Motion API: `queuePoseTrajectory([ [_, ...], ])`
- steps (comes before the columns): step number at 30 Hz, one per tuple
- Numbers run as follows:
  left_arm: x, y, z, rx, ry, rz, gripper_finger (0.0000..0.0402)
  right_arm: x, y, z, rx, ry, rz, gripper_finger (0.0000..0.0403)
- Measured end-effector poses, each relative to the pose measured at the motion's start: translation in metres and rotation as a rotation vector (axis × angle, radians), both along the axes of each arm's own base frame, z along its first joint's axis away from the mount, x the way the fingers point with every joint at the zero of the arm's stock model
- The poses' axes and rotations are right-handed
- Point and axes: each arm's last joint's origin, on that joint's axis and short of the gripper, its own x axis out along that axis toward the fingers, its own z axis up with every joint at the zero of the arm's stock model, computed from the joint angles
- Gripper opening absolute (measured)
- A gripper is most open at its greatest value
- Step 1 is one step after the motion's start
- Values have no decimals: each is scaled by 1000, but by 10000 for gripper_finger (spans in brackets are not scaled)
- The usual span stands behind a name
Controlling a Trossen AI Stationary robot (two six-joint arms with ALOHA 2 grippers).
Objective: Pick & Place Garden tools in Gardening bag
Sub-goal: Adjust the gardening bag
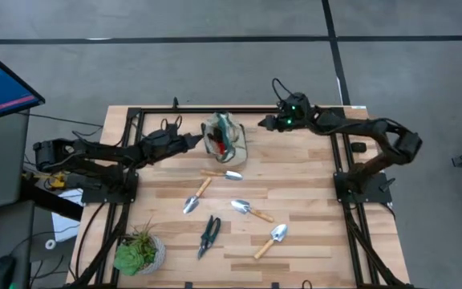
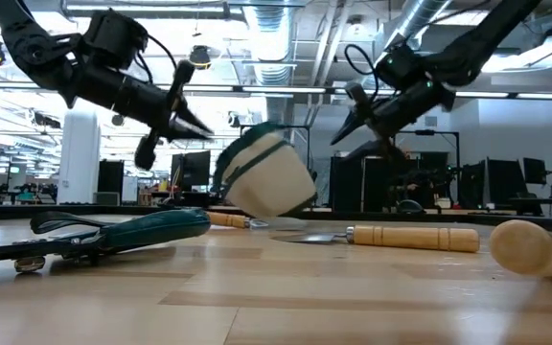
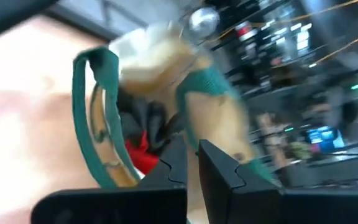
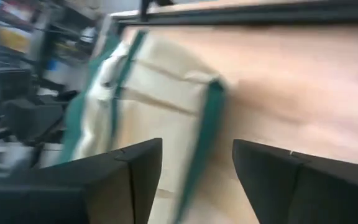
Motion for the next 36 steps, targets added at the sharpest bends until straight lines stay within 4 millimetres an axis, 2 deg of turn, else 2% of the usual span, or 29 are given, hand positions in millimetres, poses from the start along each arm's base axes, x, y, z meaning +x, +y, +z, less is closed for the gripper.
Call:
queuePoseTrajectory([
  [4,-5,-1,-13,-70,123,33,1,5,8,12,-75,153,31,174],
  [7,-7,-1,-18,-102,153,75,1,20,15,18,-128,187,77,157],
  [11,-6,-1,-17,-104,147,70,1,51,24,22,-178,207,142,129],
  [18,-6,-1,-17,-107,144,65,1,114,33,13,-229,278,297,86],
  [22,-4,-1,-15,-114,130,38,1,136,31,4,-253,369,341,68],
  [26,3,0,-5,-109,89,5,1,141,29,-17,-233,479,372,56],
  [30,9,1,8,-81,59,-46,1,136,25,-34,-204,601,353,46],
  [36,6,-1,29,-58,-24,-99,1,131,21,-34,-247,655,352,26],
])
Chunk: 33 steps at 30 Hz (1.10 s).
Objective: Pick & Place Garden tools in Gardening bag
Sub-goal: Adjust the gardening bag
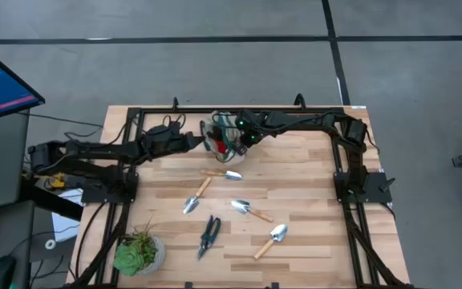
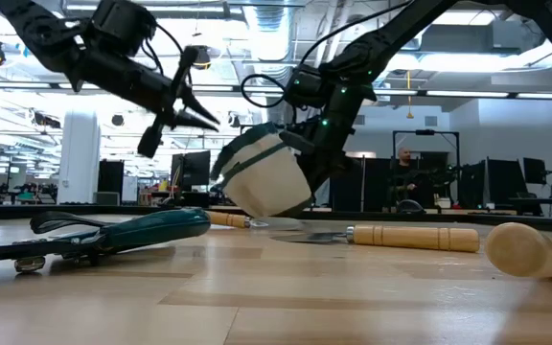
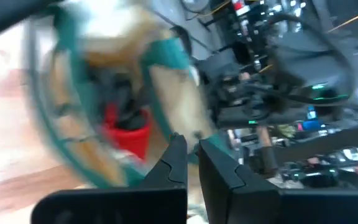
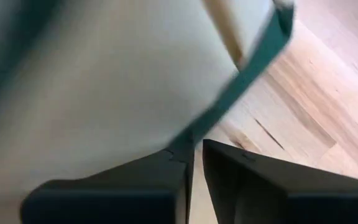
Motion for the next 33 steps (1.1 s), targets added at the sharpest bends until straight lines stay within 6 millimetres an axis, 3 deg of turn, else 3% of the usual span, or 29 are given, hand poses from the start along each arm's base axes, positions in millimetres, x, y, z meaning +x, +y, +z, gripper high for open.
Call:
queuePoseTrajectory([
  [4,-10,-3,6,16,48,10,1,-5,-5,-1,8,29,-11,12],
  [12,-25,-6,-13,-35,291,97,1,-10,-14,1,16,20,-11,1],
  [14,-24,-5,-15,-36,308,105,1,-9,-11,19,10,-60,36,1],
  [18,-25,-5,-15,-29,307,119,1,1,4,83,-111,-310,129,1],
  [21,-25,-5,-14,-28,303,120,1,16,14,99,-156,-399,181,0],
  [23,-25,-5,-14,-28,303,118,1,32,16,97,-162,-416,203,0],
  [27,-25,-6,-13,-35,294,98,1,56,12,65,-117,-300,227,0],
  [33,-28,-7,-7,-29,264,89,1,70,6,29,-58,-174,227,0],
])
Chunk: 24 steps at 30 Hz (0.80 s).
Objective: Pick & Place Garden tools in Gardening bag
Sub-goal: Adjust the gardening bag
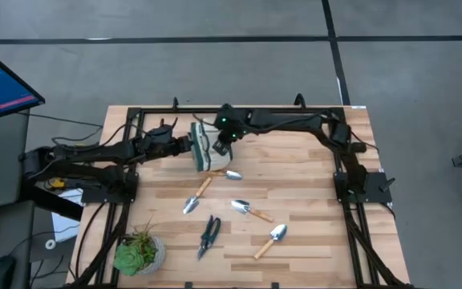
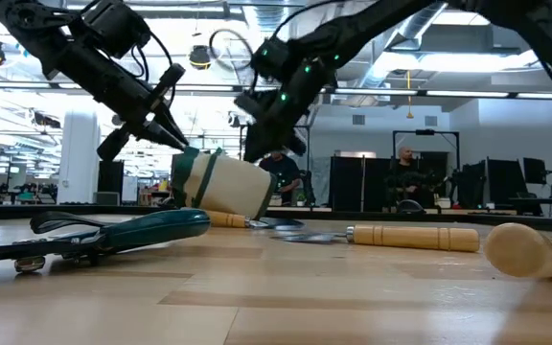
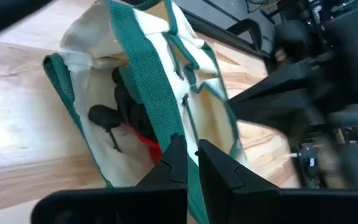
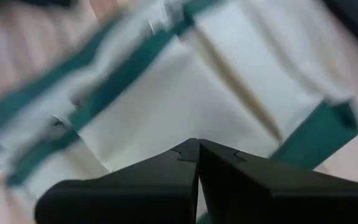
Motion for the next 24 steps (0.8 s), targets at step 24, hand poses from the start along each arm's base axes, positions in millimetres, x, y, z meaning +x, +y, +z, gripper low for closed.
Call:
queuePoseTrajectory([
  [24,-2,2,-25,-1,158,62,1,-49,-29,-49,106,196,-190,0],
])
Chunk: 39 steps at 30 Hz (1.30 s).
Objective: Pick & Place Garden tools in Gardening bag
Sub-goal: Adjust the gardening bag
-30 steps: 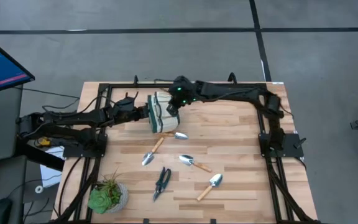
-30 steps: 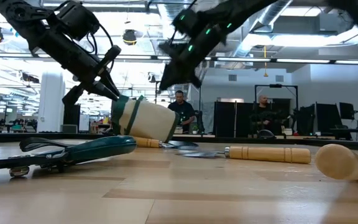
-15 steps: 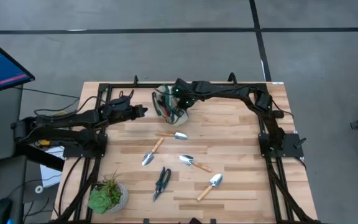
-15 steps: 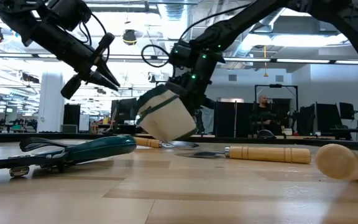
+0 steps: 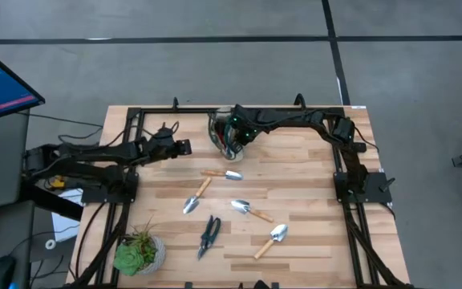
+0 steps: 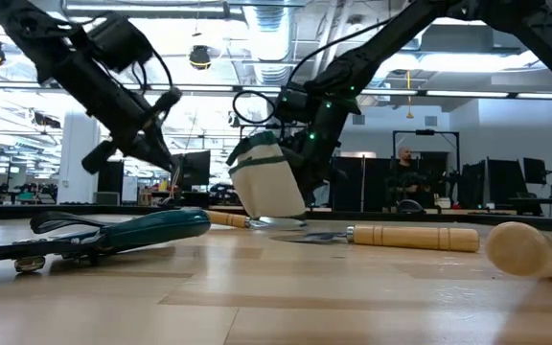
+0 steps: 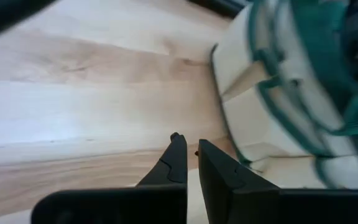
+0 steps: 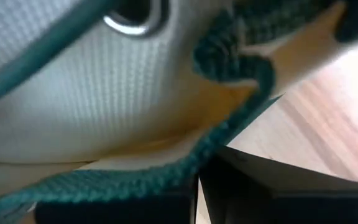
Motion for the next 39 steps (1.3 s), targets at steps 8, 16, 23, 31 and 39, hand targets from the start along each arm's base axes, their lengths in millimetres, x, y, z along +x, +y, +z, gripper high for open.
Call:
queuePoseTrajectory([
  [8,26,10,-8,62,-137,4,1,5,-2,1,73,-92,-45,0],
  [16,33,25,-29,56,-118,52,1,7,4,2,77,-90,-32,0],
  [23,43,48,-22,109,-173,99,1,2,14,37,66,-151,1,0],
  [31,76,68,-3,154,-199,-36,1,-23,28,108,-99,-217,4,0],
  [39,86,69,5,170,-213,-84,1,-29,26,145,-198,-376,15,0],
])
